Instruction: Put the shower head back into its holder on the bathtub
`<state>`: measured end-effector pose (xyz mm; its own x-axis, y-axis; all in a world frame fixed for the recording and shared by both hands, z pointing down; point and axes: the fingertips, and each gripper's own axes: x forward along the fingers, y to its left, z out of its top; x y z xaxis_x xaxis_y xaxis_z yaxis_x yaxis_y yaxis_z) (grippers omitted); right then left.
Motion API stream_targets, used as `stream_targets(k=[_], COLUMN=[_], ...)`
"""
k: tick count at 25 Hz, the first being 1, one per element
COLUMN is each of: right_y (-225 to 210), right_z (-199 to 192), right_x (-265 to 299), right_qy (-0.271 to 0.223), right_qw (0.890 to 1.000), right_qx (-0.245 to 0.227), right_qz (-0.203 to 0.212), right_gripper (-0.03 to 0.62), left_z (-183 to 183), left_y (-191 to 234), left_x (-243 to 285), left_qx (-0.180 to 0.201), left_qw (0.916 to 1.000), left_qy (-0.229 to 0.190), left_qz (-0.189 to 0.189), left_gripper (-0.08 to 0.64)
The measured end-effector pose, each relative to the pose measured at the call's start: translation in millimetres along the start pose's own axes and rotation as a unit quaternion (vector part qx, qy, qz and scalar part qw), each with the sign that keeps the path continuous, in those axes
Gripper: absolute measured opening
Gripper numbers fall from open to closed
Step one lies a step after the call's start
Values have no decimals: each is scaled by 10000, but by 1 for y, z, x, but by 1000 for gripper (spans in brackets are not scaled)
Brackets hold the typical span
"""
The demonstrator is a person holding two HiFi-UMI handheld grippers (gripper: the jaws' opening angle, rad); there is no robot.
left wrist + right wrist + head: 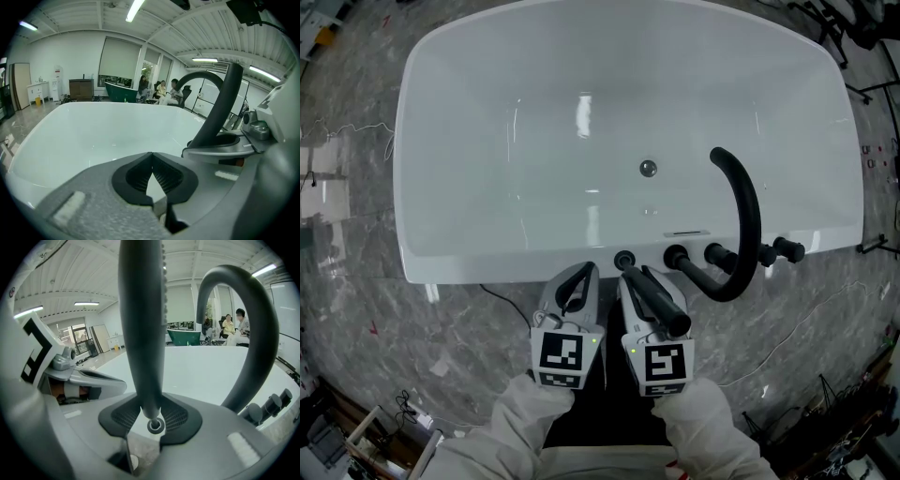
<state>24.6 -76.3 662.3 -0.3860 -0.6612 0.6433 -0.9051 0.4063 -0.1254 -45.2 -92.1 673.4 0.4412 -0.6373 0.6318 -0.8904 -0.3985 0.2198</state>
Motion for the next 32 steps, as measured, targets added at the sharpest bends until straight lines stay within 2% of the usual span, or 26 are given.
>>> stream_targets(k=[32], right_y=[-4], right_z=[-34], right_x=[31], right_qy=[332], right_qw=[9994], right_qx=[-84], right_qz=[-68], right_gripper=[138], left_z=[-25], left_y=[10], left_x=[15], left_qx=[-109], left_qw=[9998], left_qy=[180], left_qz=[-54], left_gripper=[0])
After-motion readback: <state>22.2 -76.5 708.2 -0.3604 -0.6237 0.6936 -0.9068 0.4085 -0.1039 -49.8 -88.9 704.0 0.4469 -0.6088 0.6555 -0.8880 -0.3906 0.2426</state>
